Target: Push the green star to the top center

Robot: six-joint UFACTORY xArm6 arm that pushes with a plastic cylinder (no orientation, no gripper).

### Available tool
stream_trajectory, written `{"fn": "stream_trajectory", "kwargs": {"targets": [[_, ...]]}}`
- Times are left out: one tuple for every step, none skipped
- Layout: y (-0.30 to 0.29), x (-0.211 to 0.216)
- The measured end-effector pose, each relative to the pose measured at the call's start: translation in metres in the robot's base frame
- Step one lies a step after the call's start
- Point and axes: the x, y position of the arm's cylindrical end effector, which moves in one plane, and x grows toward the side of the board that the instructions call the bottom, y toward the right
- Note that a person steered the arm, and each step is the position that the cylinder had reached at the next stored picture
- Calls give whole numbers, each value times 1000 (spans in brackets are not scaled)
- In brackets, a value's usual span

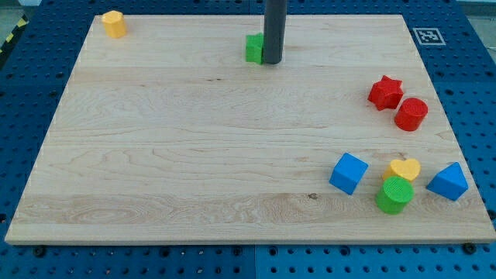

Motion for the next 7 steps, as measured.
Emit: {"fn": "stream_trajectory", "kwargs": {"targets": [[-7,3],[-26,2],[-41,2],[-43,2],[-43,-9],[-43,-32],[-43,-42]]}}
